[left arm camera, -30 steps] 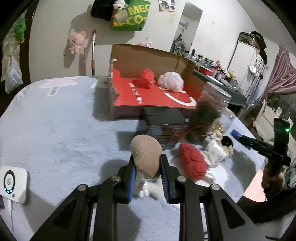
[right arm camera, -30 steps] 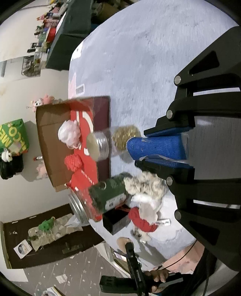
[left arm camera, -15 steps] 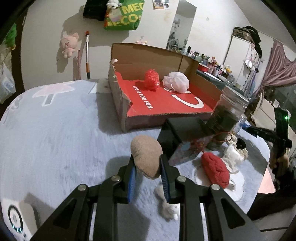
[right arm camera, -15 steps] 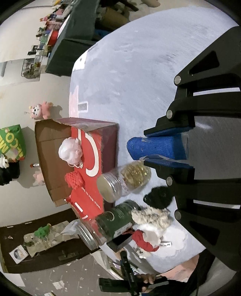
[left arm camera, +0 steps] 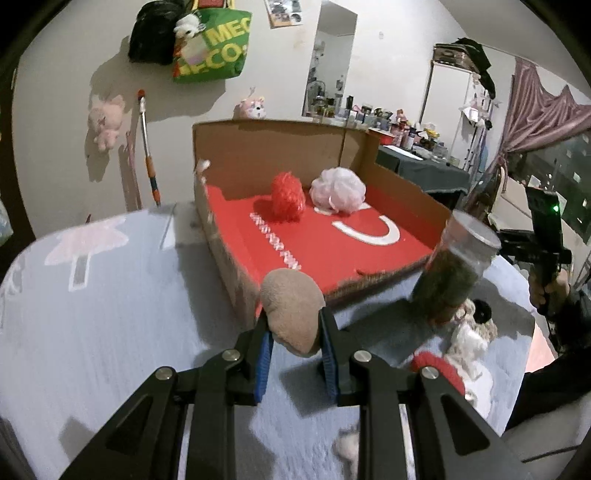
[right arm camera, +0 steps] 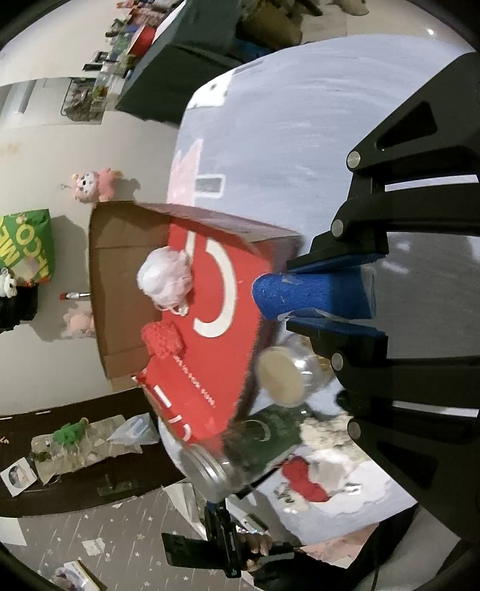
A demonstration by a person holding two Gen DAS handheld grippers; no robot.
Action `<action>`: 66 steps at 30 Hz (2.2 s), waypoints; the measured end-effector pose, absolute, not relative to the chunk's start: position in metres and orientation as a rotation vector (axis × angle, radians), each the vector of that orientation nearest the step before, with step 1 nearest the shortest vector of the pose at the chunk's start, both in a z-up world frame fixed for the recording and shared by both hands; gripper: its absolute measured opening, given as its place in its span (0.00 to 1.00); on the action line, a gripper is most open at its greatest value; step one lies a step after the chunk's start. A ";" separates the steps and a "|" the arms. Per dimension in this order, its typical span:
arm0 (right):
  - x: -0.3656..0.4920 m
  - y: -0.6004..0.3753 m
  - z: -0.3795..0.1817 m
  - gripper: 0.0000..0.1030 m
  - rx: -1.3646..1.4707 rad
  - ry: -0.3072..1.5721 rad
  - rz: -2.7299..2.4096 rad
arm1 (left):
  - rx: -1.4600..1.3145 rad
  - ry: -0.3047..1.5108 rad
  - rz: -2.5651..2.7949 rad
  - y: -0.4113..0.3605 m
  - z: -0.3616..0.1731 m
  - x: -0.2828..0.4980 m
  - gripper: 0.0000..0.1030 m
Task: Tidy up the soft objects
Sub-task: 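Lift and carry the sponge and blue tube with both tools into the box, then lower the sponge and blue tube onto the red liner and open both tools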
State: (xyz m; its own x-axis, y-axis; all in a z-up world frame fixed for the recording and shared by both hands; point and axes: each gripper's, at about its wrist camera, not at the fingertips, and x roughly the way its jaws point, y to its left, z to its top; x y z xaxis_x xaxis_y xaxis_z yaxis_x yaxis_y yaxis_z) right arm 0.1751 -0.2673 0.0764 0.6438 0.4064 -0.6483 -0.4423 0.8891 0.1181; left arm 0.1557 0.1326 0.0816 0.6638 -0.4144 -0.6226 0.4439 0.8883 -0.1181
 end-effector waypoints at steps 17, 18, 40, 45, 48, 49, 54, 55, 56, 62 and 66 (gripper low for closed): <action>0.285 -0.199 0.093 0.23 -0.136 0.866 0.393 | 0.043 0.870 -0.442 0.070 0.097 0.255 0.25; 0.296 -0.196 0.090 0.23 -0.130 0.901 0.376 | 0.051 0.884 -0.431 0.066 0.096 0.261 0.25; 0.383 -0.172 0.034 0.23 -0.307 1.134 0.197 | 0.188 1.077 -0.233 0.036 0.051 0.335 0.30; 0.376 -0.173 0.034 0.23 -0.319 1.133 0.203 | 0.207 1.080 -0.226 0.032 0.049 0.336 0.32; 0.376 -0.170 0.035 0.23 -0.330 1.132 0.200 | 0.209 1.079 -0.222 0.033 0.047 0.337 0.36; 0.375 -0.170 0.035 0.23 -0.332 1.131 0.203 | 0.209 1.079 -0.220 0.033 0.047 0.337 0.39; 0.372 -0.168 0.040 0.23 -0.331 1.122 0.207 | 0.203 1.054 -0.220 0.034 0.051 0.334 0.50; 0.371 -0.168 0.041 0.25 -0.328 1.121 0.209 | 0.201 1.046 -0.221 0.033 0.053 0.333 0.55; 0.369 -0.168 0.043 0.29 -0.324 1.119 0.212 | 0.195 1.032 -0.226 0.033 0.057 0.330 0.60; 0.348 -0.157 0.063 0.59 -0.339 1.067 0.245 | 0.159 0.937 -0.244 0.034 0.083 0.305 0.73; 0.323 -0.156 0.088 0.61 -0.331 1.005 0.245 | 0.112 0.854 -0.251 0.036 0.108 0.276 0.81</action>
